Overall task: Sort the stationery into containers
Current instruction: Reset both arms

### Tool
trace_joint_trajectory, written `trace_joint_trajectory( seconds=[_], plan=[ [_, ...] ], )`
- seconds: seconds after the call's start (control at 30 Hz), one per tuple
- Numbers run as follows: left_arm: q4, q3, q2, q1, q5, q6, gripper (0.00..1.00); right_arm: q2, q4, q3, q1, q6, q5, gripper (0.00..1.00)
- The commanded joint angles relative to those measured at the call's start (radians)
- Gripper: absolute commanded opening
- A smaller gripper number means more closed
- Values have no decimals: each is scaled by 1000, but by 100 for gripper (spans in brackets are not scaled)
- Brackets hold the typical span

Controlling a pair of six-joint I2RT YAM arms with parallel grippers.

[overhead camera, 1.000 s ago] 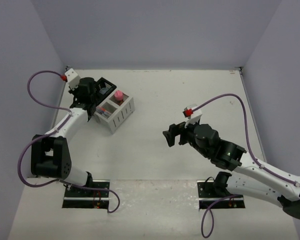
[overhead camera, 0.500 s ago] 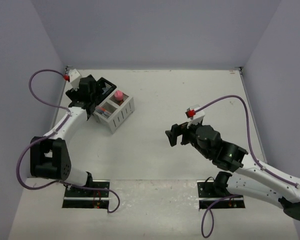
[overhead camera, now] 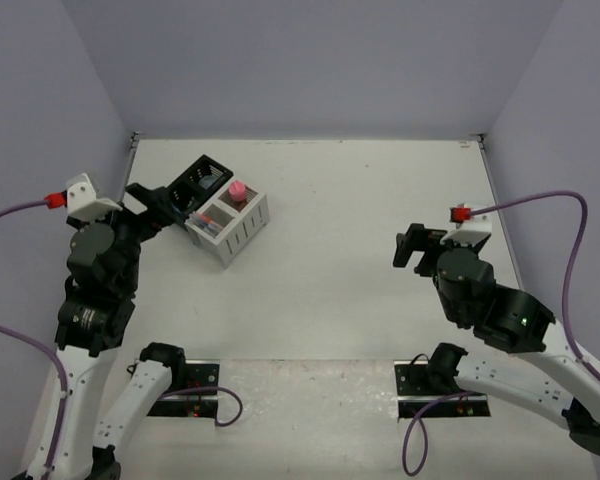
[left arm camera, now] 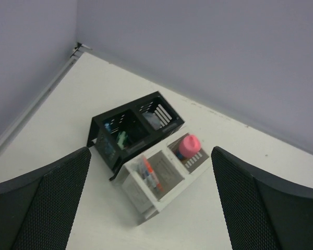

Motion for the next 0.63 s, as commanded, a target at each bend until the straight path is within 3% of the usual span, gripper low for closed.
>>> trace_joint_trajectory(
  seconds=[0.0,0.2,0.6],
  plan=[
    [-113,-85,-81,5,-53,103,100,-61,-128,14,-3,90,124,99],
    [-64,-252,-224,5,-150,115,100,-159,-110,-63,-3,113,107,99],
    [-70,-254,-251,5,-159,106,100,-156,-135,-82,-3,186,103,99]
  ],
)
